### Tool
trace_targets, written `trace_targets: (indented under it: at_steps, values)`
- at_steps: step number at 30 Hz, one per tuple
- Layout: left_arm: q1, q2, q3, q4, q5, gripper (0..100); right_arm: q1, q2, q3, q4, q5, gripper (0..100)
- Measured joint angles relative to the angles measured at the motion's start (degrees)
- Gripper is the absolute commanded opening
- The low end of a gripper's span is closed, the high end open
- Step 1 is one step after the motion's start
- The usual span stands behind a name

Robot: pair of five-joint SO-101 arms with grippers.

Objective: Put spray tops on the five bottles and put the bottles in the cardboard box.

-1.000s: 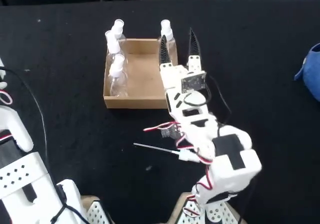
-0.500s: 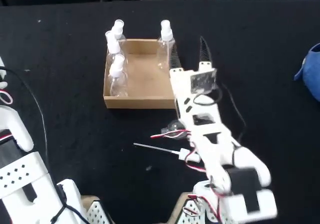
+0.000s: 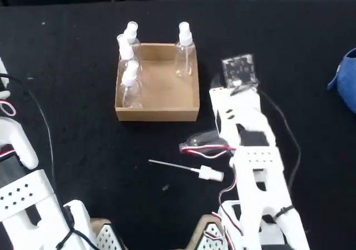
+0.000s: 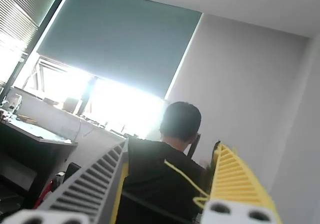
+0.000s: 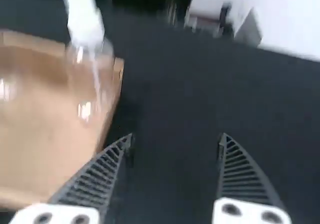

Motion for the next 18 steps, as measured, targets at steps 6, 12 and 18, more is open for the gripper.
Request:
trace_targets:
  at_steps: [6, 12, 18]
  values:
    - [0.2, 0.0, 0.0, 0.0, 0.0, 15, 0.0, 0.0, -13.0, 29.6, 19.3, 23.3]
    - [0.2, 0.0, 0.0, 0.0, 0.0, 15, 0.0, -0.1, -14.2, 46.9, 41.6, 23.6]
    - [0.2, 0.0, 0.0, 0.0, 0.0, 15, 0.0, -0.4, -8.5, 46.8, 55.0, 24.1]
